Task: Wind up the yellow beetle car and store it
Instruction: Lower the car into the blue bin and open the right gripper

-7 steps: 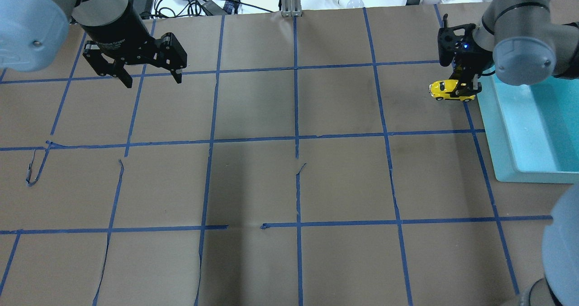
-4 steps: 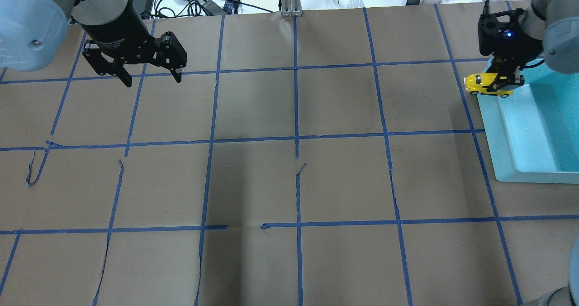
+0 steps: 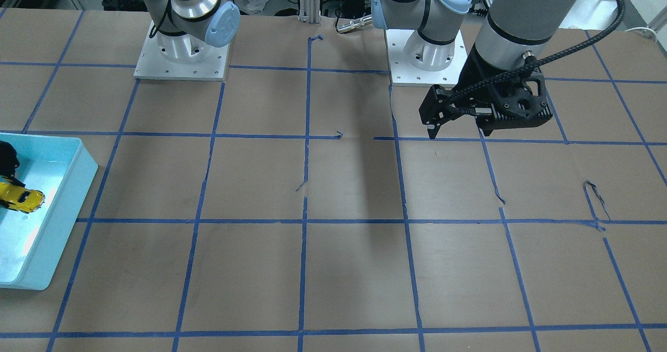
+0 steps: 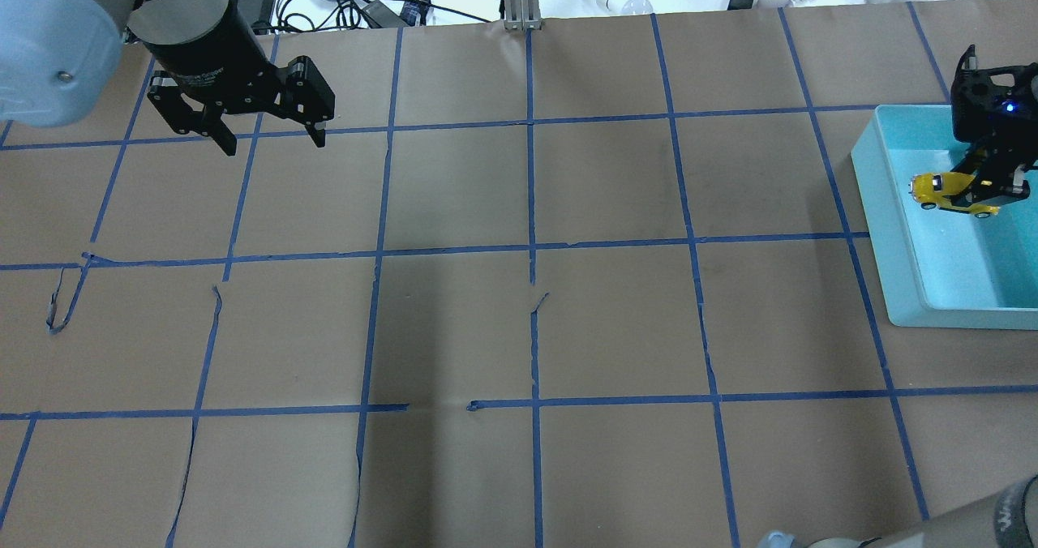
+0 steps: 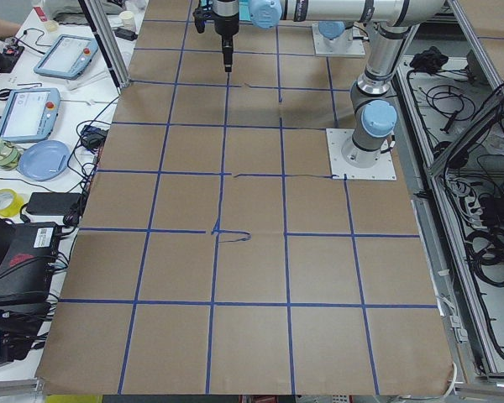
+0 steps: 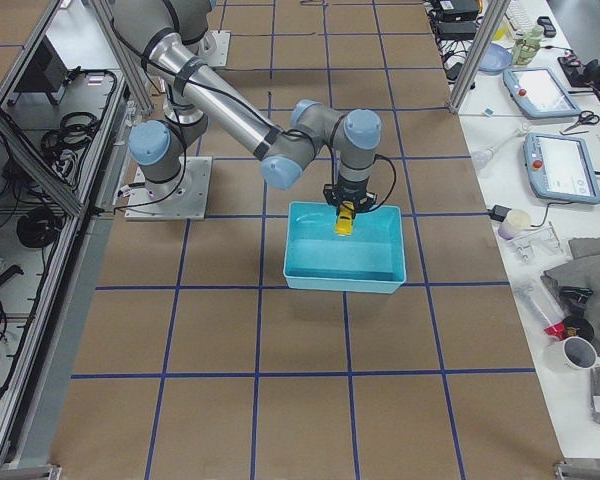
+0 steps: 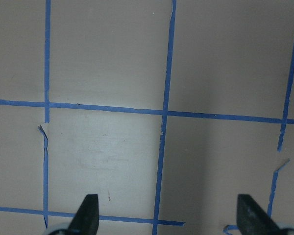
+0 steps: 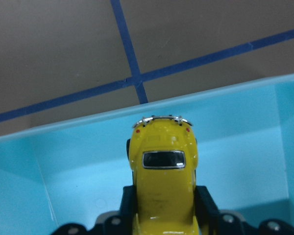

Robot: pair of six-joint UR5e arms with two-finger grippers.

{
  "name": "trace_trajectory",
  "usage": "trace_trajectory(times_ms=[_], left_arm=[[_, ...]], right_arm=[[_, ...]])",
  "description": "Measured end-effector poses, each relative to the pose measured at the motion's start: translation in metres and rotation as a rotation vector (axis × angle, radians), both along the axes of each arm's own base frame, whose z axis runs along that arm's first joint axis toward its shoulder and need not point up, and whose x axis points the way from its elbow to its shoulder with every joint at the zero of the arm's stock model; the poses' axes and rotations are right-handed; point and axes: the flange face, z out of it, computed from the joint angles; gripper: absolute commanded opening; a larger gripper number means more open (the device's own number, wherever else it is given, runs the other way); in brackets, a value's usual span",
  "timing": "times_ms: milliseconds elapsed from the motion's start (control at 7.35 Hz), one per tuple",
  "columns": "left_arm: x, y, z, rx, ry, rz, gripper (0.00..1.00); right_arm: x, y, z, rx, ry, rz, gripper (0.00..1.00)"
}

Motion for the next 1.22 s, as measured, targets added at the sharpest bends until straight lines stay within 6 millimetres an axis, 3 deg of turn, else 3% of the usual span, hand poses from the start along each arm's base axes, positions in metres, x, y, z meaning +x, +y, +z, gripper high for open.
trace_trajectory(times_ms=[272, 680, 816, 952, 1088, 1224], left_arm=[[0.0, 0.0, 0.001, -0.001, 0.0, 0.0, 1.0], [0.0, -0.001, 0.001, -0.002, 0.0, -0.001, 1.0], [0.0, -0.002, 0.001, -0.002, 0.0, -0.001, 1.0], [0.0, -0.002, 0.001, -0.003, 0.0, -0.001, 1.0], [0.0, -0.002, 0.002, -0.005, 0.0, -0.001, 1.0], [0.0, -0.001, 0.003, -0.007, 0.0, -0.001, 1.0]], right_arm=[[-0.025, 0.012, -0.044, 0.002, 0.0, 0.028, 0.0], [-0.039, 0.018, -0.069, 0.012, -0.007, 0.037, 0.01], [-0.039, 0.018, -0.073, 0.013, -0.008, 0.034, 0.33], [-0.039, 0.018, -0.076, 0.014, -0.012, 0.027, 0.8], [-0.039, 0.018, -0.078, 0.015, -0.018, 0.004, 1.0], [-0.038, 0.018, -0.076, 0.016, -0.025, -0.028, 1.0]])
